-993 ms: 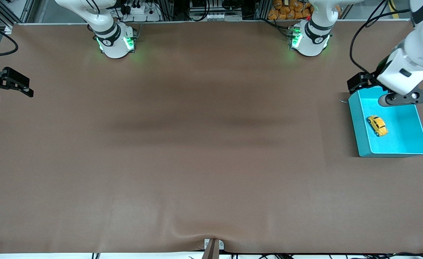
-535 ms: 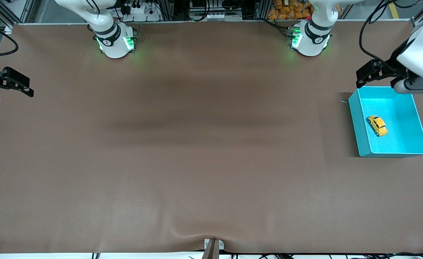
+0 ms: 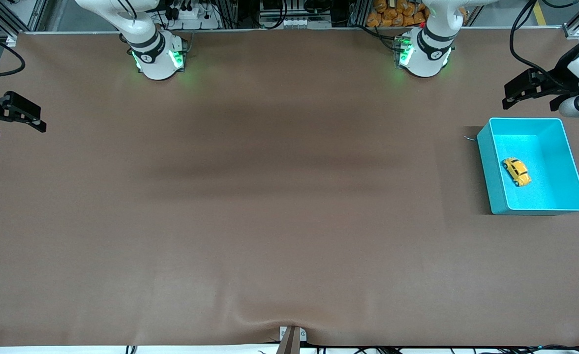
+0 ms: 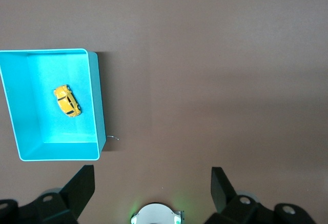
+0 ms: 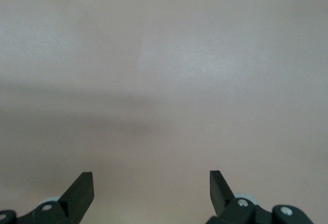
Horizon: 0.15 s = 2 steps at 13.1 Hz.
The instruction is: Wind and store yellow beetle car
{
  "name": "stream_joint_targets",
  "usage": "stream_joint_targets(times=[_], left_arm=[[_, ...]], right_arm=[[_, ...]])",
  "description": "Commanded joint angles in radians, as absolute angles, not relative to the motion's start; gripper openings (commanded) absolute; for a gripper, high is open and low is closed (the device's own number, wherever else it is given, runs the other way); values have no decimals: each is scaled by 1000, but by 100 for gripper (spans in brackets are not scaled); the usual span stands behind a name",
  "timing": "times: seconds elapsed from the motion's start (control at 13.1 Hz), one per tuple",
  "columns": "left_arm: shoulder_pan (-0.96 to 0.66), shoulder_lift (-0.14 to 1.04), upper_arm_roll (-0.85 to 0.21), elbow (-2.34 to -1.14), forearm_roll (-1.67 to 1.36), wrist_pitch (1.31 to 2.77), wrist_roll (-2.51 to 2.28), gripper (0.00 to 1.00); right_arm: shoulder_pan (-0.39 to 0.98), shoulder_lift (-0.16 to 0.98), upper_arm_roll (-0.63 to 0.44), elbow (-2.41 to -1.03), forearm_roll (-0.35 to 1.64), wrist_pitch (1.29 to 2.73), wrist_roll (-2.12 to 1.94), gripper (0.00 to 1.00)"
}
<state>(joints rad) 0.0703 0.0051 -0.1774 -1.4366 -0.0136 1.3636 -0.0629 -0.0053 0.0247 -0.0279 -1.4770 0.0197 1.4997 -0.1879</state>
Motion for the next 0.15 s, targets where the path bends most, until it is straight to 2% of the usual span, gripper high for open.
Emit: stream_joint_targets(times=[0.0, 0.08], left_arm=[[75, 2, -178, -1428, -18, 1347, -44, 100], [75, 2, -178, -1428, -18, 1347, -46, 100]], right_arm=[[-12, -2, -25, -1499, 26, 1496, -178, 100], [-12, -2, -23, -1499, 26, 1497, -179, 100]])
